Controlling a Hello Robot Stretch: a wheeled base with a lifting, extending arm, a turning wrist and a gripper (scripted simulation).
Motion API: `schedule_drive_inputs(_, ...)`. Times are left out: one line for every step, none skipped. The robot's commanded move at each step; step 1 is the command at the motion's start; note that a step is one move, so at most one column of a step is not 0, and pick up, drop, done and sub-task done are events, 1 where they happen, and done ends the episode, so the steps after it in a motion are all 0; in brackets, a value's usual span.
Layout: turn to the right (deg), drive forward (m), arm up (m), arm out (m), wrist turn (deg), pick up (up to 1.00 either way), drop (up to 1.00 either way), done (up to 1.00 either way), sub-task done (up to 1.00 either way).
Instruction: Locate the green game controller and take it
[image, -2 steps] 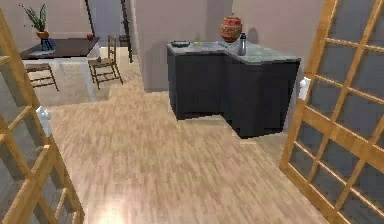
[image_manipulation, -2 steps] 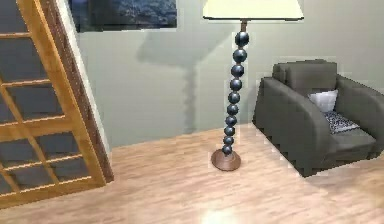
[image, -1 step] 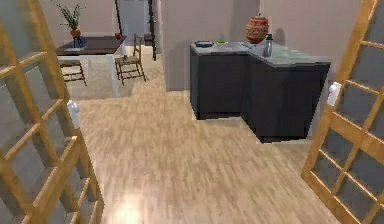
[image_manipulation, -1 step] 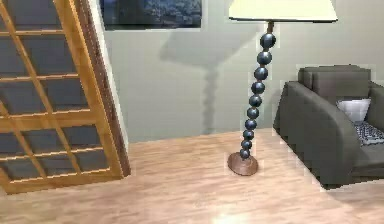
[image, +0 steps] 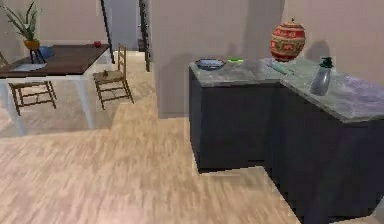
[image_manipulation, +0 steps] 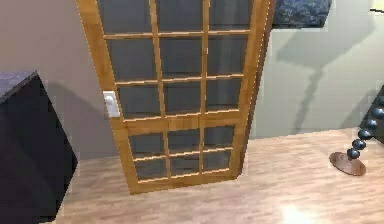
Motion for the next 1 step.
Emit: schedule_drive_inputs(-9.0,0.00,0.00,0.00,0.0,0.00,0.00,0.00,0.00)
